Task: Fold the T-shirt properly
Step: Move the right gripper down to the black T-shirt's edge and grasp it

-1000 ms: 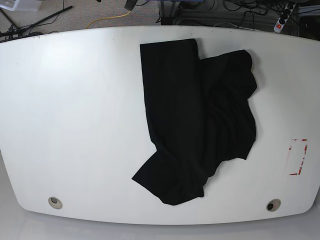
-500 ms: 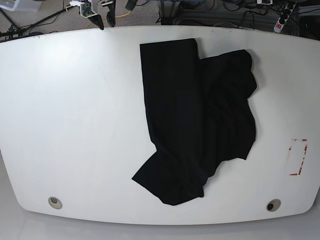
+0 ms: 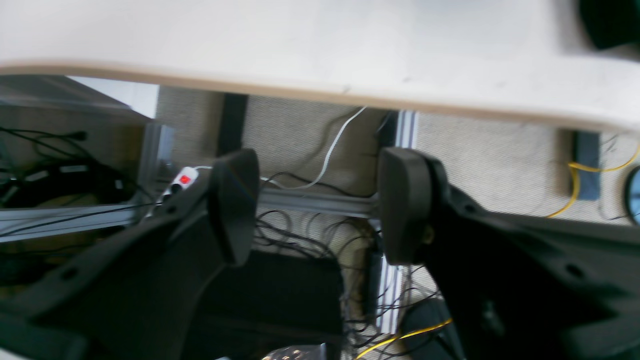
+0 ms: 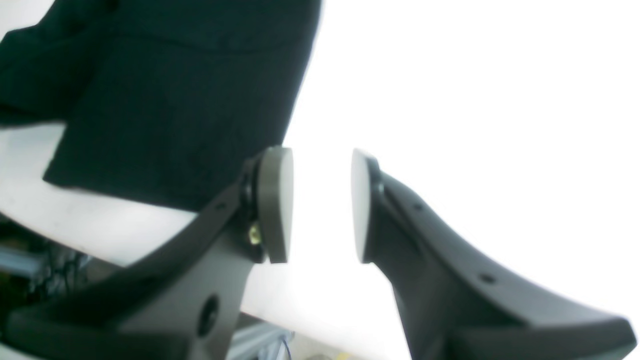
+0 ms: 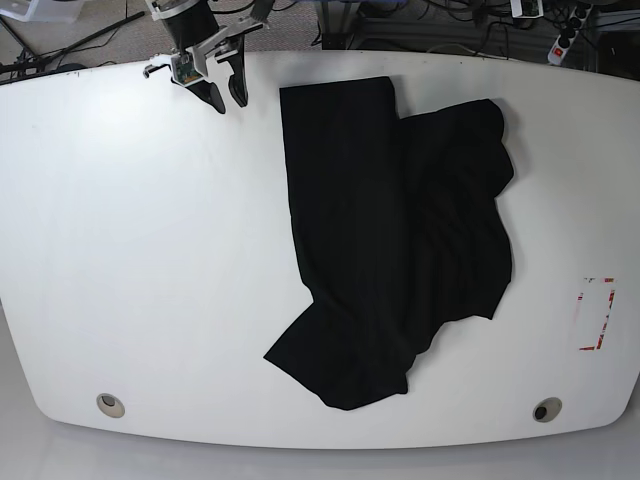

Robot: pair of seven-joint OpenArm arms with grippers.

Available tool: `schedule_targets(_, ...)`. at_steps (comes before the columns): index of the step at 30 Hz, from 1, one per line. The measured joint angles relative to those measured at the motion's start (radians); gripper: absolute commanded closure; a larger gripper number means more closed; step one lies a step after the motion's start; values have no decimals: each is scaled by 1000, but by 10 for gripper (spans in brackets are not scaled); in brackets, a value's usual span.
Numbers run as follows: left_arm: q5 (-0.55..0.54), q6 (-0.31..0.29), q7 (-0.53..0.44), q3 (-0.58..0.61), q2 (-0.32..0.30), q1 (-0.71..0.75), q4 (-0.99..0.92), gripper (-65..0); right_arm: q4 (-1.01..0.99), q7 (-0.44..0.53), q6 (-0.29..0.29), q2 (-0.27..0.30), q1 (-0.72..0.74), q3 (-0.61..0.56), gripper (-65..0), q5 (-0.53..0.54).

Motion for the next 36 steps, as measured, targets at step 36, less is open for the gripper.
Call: schedule_targets(36, 1, -3, 19, -222, -3, -205, 2, -464, -529, -854, 177, -64, 1056, -63, -401, 293)
